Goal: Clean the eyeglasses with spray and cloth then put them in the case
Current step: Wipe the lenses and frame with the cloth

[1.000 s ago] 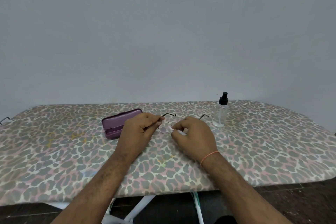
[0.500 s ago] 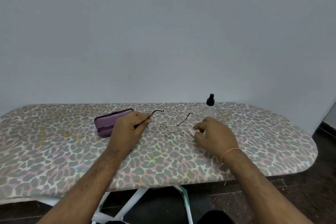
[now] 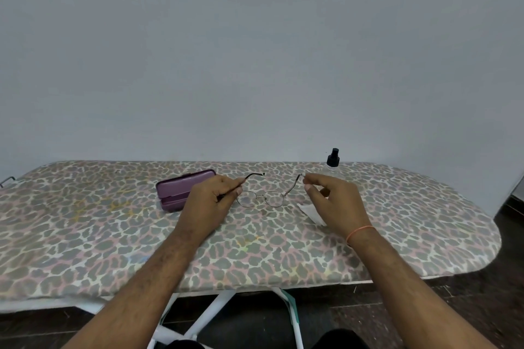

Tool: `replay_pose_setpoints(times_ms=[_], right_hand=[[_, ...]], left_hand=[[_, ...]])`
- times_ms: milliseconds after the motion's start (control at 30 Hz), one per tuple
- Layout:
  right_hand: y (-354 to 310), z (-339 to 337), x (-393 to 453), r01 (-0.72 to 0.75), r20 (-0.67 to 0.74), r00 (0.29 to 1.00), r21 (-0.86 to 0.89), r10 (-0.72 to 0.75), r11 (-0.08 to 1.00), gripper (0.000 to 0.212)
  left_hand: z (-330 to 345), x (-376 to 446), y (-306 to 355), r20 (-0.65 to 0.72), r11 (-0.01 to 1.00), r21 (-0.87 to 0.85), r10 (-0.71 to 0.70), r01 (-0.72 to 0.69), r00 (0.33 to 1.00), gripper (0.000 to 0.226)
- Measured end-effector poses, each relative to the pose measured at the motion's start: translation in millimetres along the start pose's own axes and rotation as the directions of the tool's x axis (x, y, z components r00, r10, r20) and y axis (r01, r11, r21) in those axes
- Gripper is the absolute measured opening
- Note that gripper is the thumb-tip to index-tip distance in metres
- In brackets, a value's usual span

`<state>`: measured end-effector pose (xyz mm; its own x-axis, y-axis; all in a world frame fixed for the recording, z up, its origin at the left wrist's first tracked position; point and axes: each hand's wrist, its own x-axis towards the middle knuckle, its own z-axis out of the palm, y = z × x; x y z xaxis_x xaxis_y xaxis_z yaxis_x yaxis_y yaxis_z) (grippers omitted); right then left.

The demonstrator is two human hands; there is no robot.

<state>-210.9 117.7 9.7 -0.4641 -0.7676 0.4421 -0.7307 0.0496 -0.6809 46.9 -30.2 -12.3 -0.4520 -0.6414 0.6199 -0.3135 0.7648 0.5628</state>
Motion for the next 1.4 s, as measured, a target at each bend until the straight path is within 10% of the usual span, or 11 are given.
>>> replay_pose_setpoints(times_ms=[933, 1400], right_hand=[[-7, 20, 8, 0.066, -0.063, 0.996, 0.026, -0.064, 0.997, 0.023], [-24, 29, 14, 0.218, 0.31, 0.934, -0.105, -0.176, 0.97, 0.05]], left_hand=[[8, 1, -7, 0.217, 0.996, 0.086, -0.025, 0.006, 0.976, 0.03], [9, 4, -6, 0.276, 0.985, 0.17, -0.028, -0.021, 0.961, 0.042]])
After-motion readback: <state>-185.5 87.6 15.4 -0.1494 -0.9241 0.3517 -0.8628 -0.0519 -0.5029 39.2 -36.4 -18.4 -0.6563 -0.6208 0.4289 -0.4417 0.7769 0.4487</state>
